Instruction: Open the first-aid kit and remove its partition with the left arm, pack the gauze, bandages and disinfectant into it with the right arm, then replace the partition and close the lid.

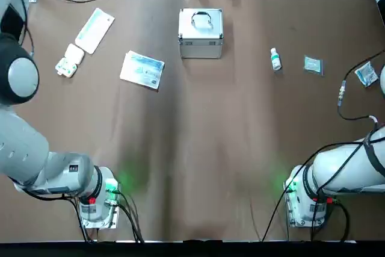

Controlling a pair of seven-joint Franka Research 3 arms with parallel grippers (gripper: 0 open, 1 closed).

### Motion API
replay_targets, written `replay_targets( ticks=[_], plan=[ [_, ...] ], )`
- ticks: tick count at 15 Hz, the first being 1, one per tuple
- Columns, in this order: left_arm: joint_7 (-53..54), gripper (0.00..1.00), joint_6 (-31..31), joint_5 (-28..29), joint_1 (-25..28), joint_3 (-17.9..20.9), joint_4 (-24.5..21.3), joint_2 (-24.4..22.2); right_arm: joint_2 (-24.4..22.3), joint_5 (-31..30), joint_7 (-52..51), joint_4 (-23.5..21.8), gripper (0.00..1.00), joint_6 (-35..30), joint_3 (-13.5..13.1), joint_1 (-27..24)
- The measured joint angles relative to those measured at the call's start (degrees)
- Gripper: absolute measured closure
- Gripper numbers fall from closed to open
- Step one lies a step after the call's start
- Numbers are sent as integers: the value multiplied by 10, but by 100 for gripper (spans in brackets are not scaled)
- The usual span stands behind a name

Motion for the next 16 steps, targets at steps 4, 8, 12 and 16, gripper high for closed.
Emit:
replay_targets(
  ticks=[4, 8, 12, 16],
  plan=[
    [-190, 0, 24, -27, -56, -28, 0, 33, 68, 0, 66, -4, 1, 63, 1, 35],
    [-314, 0, 64, -28, -113, -31, 0, 46, 123, 0, 199, -4, 1, 153, 1, 46],
    [-463, 0, 110, -29, -160, -32, 1, 57, 159, 59, 289, -4, 1, 168, 1, 49],
    [-594, 0, 140, -32, -196, -33, 3, 83, 205, 132, 388, -4, 1, 217, 1, 60]
  ],
)
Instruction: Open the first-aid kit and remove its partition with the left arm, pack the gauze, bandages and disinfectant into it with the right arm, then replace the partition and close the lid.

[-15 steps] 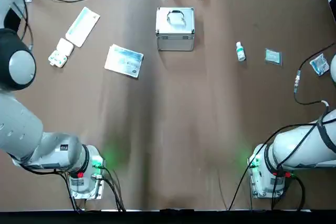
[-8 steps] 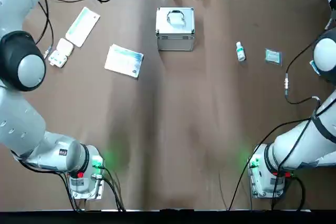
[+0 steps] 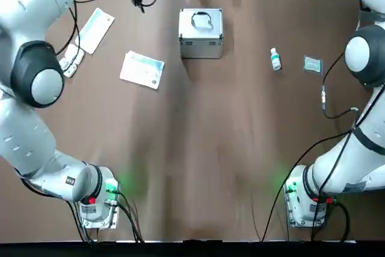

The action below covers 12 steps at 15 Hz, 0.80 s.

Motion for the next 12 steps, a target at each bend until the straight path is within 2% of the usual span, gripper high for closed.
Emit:
replay_targets(
  ticks=[3, 7, 9, 10, 11, 12],
  plan=[
    [-123, 0, 44, -4, -19, 0, 14, 19, 29, 41, 44, 0, 1, 59, 0, 11],
    [-246, 0, 87, -4, -47, 0, 35, 47, 88, 46, 93, 0, 1, 170, 0, 38],
    [-304, 0, 114, -4, -57, 1, 39, 58, 120, 56, 110, 2, 1, 201, 1, 50],
    [-330, 0, 125, -4, -61, 3, 41, 63, 137, 69, 113, 4, 1, 208, 0, 55],
    [-388, 0, 139, -1, -71, 6, 51, 79, 173, 114, 114, 21, 2, 218, 0, 60],
    [-421, 0, 142, 3, -77, 11, 60, 88, 190, 138, 114, 34, 2, 219, 0, 62]
  ],
)
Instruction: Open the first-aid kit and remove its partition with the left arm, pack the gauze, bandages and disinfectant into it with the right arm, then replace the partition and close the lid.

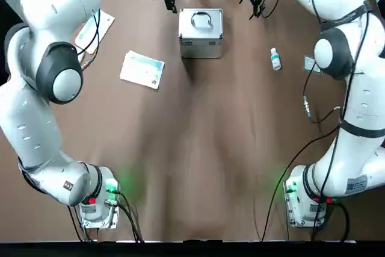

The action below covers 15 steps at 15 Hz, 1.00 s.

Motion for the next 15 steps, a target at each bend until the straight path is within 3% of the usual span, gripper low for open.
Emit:
replay_targets(
  ticks=[4, 8, 10, 12, 15],
  plan=[
    [-74, 0, 10, 9, -37, 38, 37, 41, 36, 62, 8, 41, 2, 12, 0, 15],
    [-90, 0, 27, 9, -107, 95, 58, 76, 48, 95, 36, 45, 5, 36, 0, 39],
    [-98, 0, 39, 9, -122, 100, 61, 86, 55, 103, 46, 45, 9, 37, 1, 48],
    [-105, 0, 53, 9, -124, 101, 62, 91, 61, 127, 56, 45, 25, 38, 1, 56],
    [-108, 0, 89, 9, -124, 101, 63, 102, 71, 144, 59, 45, 30, 48, 1, 65]
  ],
)
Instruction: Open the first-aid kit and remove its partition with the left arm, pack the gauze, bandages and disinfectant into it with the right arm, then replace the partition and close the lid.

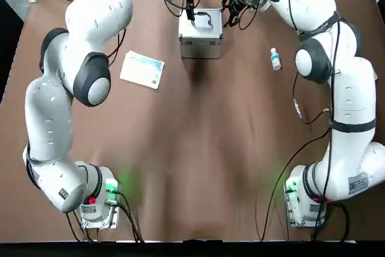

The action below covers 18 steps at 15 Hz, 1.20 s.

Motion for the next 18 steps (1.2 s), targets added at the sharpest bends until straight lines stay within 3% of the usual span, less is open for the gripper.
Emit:
replay_targets(
  ticks=[5, 7, 18],
  plan=[
    [-1, 0, 29, 0, -1, 0, 2, 22, 5, 2, 1, 3, 36, 2, -1, 8],
    [-1, 0, 42, 0, -6, 0, 3, 34, 5, 2, 1, 3, 44, 3, -3, 8],
    [-1, 0, 63, 1, -14, 0, 5, 52, 5, 2, 1, 4, 53, 4, -7, 9]
  ],
)
